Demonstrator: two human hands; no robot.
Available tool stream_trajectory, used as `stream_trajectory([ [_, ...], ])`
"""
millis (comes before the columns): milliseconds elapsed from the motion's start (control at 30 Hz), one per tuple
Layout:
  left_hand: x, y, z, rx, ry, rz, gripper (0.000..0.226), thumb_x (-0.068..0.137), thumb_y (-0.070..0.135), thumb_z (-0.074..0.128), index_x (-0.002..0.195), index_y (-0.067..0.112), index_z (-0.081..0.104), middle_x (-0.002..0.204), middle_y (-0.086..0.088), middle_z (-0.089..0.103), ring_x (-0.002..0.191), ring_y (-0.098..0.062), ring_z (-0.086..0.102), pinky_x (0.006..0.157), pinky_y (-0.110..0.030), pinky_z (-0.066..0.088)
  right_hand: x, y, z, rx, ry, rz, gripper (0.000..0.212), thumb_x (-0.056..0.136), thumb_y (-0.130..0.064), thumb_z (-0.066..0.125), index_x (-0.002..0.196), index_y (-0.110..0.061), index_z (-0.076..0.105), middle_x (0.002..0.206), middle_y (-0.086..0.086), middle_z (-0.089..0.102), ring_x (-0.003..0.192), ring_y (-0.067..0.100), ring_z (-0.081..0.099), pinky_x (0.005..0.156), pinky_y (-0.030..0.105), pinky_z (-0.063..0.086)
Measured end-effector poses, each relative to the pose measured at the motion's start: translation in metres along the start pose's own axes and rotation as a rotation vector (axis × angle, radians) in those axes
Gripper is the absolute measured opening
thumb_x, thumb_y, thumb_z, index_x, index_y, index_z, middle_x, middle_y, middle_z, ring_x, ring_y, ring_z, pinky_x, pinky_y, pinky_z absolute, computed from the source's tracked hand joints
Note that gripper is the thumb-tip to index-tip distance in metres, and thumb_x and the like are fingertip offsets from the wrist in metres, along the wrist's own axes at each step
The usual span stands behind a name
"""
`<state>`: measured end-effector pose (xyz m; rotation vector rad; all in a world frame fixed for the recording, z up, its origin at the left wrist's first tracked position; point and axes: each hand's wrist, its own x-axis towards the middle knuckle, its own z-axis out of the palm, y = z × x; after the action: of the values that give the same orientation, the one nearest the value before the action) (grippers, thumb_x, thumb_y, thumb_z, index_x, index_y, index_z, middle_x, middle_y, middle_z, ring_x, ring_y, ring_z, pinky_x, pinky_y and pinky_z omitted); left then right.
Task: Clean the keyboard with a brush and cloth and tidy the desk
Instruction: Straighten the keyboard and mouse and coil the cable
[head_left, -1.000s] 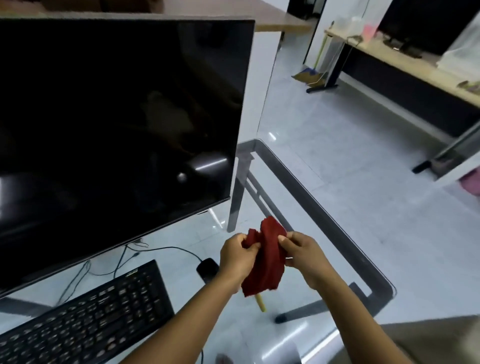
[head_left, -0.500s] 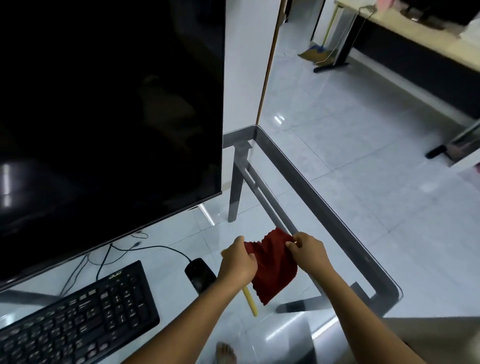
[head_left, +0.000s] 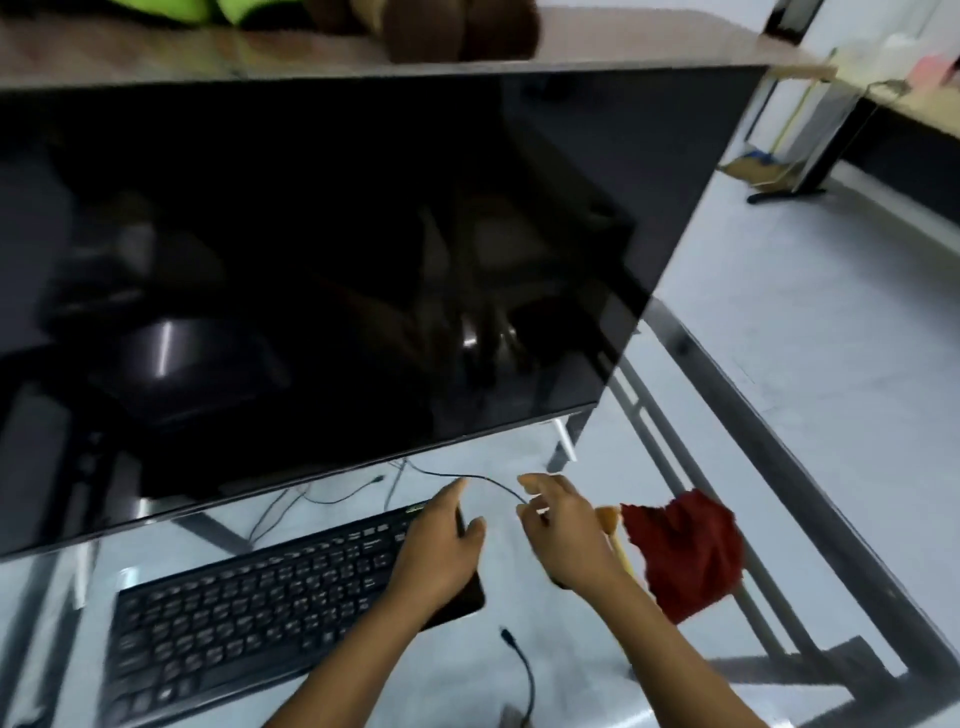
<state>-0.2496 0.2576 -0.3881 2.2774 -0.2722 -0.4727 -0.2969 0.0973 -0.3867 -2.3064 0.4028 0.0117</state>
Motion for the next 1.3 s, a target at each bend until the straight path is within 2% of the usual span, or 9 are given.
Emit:
stream_trajectory([
  [200, -0.048, -0.126, -0.088, 0.082, 0.232, -0.084, 0.072, 0.093, 0.028, 0.061, 0.151, 0.011, 0.024, 0.158, -0.006, 0.025, 0.146, -0.021, 0.021, 0.117, -0.031, 0.018, -0.016, -0.071, 0.095, -0.115, -0.201, -0.133, 0.061, 0.091, -0.031, 0.062, 0.145, -0.017, 0.038, 0.143, 0.003, 0.038, 0.130, 0.021, 0.044, 0.108, 0.028, 0.038],
  [333, -0.094, -0.194, -0.125, 0.096, 0.339, -0.204, 0.099, 0.080, 0.048, 0.072, 0.154, 0.012, 0.015, 0.160, -0.008, 0.010, 0.148, -0.025, 0.006, 0.118, -0.048, 0.016, -0.030, -0.063, 0.112, -0.321, -0.213, 0.035, 0.101, 0.077, -0.054, 0.069, 0.154, -0.021, 0.013, 0.157, 0.007, 0.017, 0.141, 0.030, 0.026, 0.113, 0.043, 0.033],
  [433, -0.124, -0.231, -0.136, 0.074, 0.338, -0.249, 0.118, 0.069, 0.054, 0.079, 0.154, 0.017, 0.008, 0.161, -0.006, 0.002, 0.148, -0.021, -0.003, 0.118, -0.049, 0.013, -0.045, -0.044, 0.113, -0.321, -0.216, 0.136, 0.111, 0.070, -0.052, 0.076, 0.153, -0.020, 0.010, 0.149, 0.009, 0.024, 0.134, 0.033, 0.031, 0.108, 0.043, 0.036],
  [567, -0.145, -0.261, -0.139, 0.001, 0.232, -0.149, 0.124, 0.069, 0.050, 0.080, 0.151, 0.032, -0.011, 0.160, 0.015, -0.014, 0.146, -0.004, 0.004, 0.113, -0.035, 0.031, -0.052, -0.027, 0.119, -0.241, -0.132, 0.134, 0.098, 0.060, -0.034, 0.081, 0.143, -0.022, 0.030, 0.135, 0.010, 0.040, 0.124, 0.034, 0.036, 0.100, 0.044, 0.038],
  [700, -0.137, -0.267, -0.146, -0.002, 0.264, -0.146, 0.117, 0.076, 0.024, 0.081, 0.149, 0.036, -0.010, 0.159, 0.019, -0.009, 0.129, 0.006, 0.023, 0.094, -0.021, 0.041, -0.038, -0.030, 0.120, -0.212, -0.117, 0.142, 0.082, 0.059, -0.025, 0.084, 0.130, -0.021, 0.044, 0.126, 0.008, 0.040, 0.115, 0.036, 0.045, 0.096, 0.043, 0.045],
  [833, -0.117, -0.270, -0.155, 0.000, 0.313, -0.141, 0.109, 0.077, 0.022, 0.080, 0.152, 0.031, 0.002, 0.156, 0.026, -0.006, 0.129, 0.006, 0.024, 0.088, -0.024, 0.044, -0.015, -0.038, 0.128, -0.231, -0.094, 0.104, 0.078, 0.061, -0.024, 0.083, 0.130, -0.019, 0.047, 0.129, 0.008, 0.043, 0.114, 0.034, 0.049, 0.095, 0.043, 0.048],
  [933, -0.101, -0.270, -0.163, -0.038, 0.345, -0.149, 0.108, 0.076, 0.022, 0.081, 0.152, 0.030, 0.005, 0.156, 0.025, 0.001, 0.134, 0.005, 0.021, 0.097, -0.025, 0.040, 0.006, -0.042, 0.134, -0.221, -0.070, 0.104, 0.069, 0.062, -0.024, 0.082, 0.123, -0.019, 0.051, 0.124, 0.006, 0.048, 0.113, 0.030, 0.048, 0.093, 0.039, 0.047],
  [1067, -0.084, -0.271, -0.162, -0.171, 0.475, -0.282, 0.098, 0.074, 0.018, 0.083, 0.152, 0.019, 0.025, 0.154, 0.006, 0.033, 0.138, -0.013, 0.036, 0.112, -0.037, 0.034, 0.023, -0.045, 0.138, -0.188, -0.031, 0.192, 0.047, 0.063, -0.029, 0.081, 0.101, -0.020, 0.056, 0.108, 0.006, 0.051, 0.109, 0.027, 0.045, 0.086, 0.035, 0.047],
  [1300, -0.065, -0.269, -0.164, -0.100, 0.544, -0.280, 0.076, 0.077, 0.018, 0.080, 0.142, 0.020, 0.041, 0.135, 0.004, 0.056, 0.120, -0.019, 0.056, 0.102, -0.040, 0.046, 0.044, -0.051, 0.142, -0.181, -0.025, 0.196, 0.046, 0.066, -0.026, 0.083, 0.102, -0.016, 0.057, 0.109, 0.009, 0.050, 0.113, 0.027, 0.043, 0.090, 0.035, 0.046],
])
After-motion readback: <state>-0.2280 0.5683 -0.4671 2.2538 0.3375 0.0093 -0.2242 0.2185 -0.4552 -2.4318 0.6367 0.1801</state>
